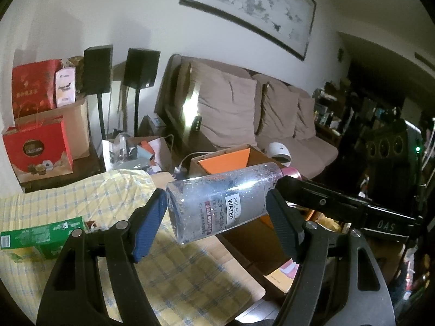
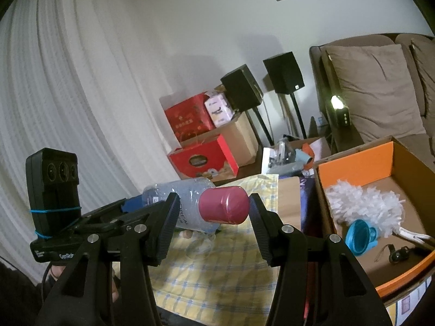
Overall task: Organize objects
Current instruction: 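Carry the lifted bottle with both tools toward the orange box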
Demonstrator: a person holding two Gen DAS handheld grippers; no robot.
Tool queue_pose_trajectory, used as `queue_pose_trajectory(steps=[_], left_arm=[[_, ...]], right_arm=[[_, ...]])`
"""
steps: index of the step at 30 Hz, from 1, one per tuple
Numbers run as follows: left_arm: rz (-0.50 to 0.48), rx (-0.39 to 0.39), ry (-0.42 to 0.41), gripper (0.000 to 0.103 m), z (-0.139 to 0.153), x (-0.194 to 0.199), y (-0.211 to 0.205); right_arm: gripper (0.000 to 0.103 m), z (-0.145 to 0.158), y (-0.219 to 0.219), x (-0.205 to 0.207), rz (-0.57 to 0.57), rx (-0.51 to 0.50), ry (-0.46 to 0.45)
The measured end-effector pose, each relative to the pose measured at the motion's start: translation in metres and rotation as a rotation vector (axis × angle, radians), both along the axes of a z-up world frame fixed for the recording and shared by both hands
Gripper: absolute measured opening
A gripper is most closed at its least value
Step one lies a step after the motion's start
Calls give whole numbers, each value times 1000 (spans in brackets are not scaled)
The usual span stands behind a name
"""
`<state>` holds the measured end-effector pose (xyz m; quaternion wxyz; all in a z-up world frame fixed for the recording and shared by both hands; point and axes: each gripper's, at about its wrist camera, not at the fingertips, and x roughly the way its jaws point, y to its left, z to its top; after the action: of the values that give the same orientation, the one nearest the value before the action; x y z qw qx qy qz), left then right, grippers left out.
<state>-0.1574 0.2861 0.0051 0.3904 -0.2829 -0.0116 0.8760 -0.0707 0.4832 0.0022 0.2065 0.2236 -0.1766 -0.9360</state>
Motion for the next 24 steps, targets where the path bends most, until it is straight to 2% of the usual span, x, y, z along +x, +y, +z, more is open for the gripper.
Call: queue_pose_trajectory(steps=[24], left_arm=[[-48,14,11,73,7,-3,29]], right_arm=[[53,7,30,5,-63,-2,20]])
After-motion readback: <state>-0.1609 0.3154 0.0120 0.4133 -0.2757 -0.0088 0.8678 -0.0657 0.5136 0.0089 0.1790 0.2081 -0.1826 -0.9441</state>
